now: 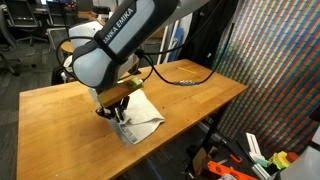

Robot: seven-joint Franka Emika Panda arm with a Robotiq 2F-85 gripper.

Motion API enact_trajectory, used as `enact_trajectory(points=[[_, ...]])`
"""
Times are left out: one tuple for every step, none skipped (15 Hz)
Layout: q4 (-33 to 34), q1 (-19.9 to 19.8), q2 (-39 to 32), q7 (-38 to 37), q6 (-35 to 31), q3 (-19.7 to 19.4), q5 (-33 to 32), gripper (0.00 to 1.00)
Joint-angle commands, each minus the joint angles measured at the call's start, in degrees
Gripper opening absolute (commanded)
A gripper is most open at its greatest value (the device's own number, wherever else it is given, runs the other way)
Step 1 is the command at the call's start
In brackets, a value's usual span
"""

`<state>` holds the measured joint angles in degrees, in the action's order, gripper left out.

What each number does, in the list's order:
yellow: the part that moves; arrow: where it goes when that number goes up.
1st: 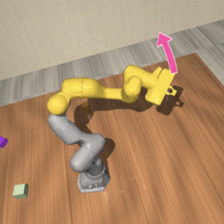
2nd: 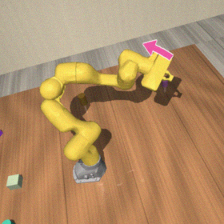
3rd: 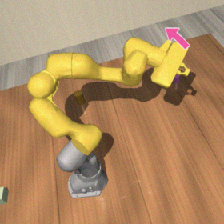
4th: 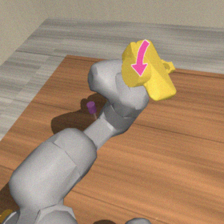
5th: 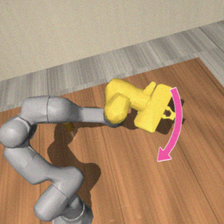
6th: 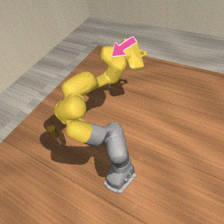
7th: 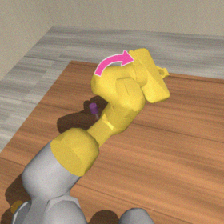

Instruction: Fold the towel in half

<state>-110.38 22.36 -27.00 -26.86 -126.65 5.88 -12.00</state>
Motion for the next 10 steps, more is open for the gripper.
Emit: enact_trajectory(points=[[-1.26, -1.84, 2.14, 5.05, 5.19, 0.32, 0.49, 0.16], [-1.44, -2.21, 2.36, 5.97, 6.10, 0.42, 0.55, 0.16], [-1.70, -2.80, 2.64, 7.54, 7.58, 0.79, 1.14, 0.16], [-1.89, -3.39, 2.84, 9.16, 8.43, 1.19, 1.77, 0.17], [-2.26, -4.19, 3.38, 11.45, 9.46, 1.86, 2.92, 0.16], [-2.60, -4.67, 3.69, 13.16, 10.40, 2.23, 3.51, 0.16], [-3.18, -5.05, 4.21, 14.62, 11.30, 2.64, 4.24, 0.16], [-3.55, -5.46, 4.55, 15.92, 12.09, 2.99, 4.93, 0.16], [-4.07, -5.72, 5.00, 16.91, 12.63, 3.34, 5.46, 0.16], [-4.53, -5.94, 5.41, 17.80, 13.00, 3.61, 5.98, 0.16]])
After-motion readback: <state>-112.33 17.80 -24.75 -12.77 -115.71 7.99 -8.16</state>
